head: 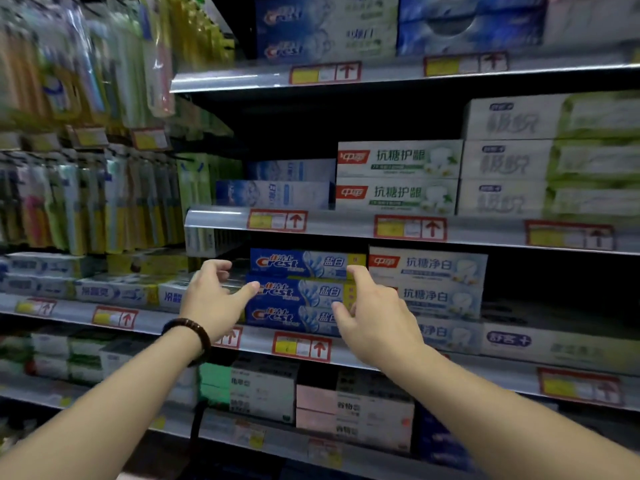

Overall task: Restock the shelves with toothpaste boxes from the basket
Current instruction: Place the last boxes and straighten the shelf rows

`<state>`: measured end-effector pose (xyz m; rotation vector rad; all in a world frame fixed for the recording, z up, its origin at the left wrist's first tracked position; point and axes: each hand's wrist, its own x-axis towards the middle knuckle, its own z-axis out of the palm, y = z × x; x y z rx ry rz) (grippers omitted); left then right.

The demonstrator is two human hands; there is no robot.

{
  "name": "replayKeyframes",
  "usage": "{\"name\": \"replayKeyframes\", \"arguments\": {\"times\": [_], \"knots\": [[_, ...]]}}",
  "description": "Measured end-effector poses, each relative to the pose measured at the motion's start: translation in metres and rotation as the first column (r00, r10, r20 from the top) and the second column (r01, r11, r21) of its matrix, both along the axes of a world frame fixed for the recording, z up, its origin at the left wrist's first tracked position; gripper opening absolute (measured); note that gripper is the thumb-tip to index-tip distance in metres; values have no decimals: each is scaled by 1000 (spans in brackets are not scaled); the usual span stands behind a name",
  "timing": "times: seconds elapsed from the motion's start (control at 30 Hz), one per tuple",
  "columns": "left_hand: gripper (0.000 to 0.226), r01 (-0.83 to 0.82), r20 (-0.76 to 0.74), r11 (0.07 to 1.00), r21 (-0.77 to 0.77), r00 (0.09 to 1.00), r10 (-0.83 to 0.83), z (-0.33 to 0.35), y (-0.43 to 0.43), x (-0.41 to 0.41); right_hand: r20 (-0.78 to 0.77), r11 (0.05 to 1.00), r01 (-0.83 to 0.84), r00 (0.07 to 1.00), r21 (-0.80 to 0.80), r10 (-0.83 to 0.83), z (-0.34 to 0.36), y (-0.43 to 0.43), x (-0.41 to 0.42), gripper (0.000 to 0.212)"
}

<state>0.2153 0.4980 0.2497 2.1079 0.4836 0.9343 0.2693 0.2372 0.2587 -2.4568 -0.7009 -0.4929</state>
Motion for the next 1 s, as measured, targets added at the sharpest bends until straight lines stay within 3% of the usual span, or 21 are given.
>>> {"name": "replayKeyframes", "arguments": {"times": [0.2, 0.33, 0.47, 0.73, 0.87, 1.0], "knots": [[75, 72, -68, 995, -75, 995, -77, 18, 8, 34, 4, 996, 59, 998, -66, -59, 25, 10, 9, 69], [34, 124, -91, 977, -171, 986, -141, 24, 7, 50, 22, 986, 102, 995, -135, -100, 36, 15, 19, 51], [17, 159, -75, 957, -241, 981, -181, 22, 3, 59, -3, 972, 111, 993, -206, -114, 43, 22, 28, 33], [13, 273, 72, 851, -448, 960, -270, 15, 9, 77, -40, 953, 122, 990, -276, -138, 44, 31, 36, 18], [28, 270, 53, 875, -402, 961, -273, 10, 13, 80, -12, 949, 127, 991, -288, -136, 44, 30, 38, 11], [21, 245, 40, 887, -391, 968, -249, 8, 18, 80, 13, 954, 133, 991, -268, -134, 43, 28, 40, 8]]}}
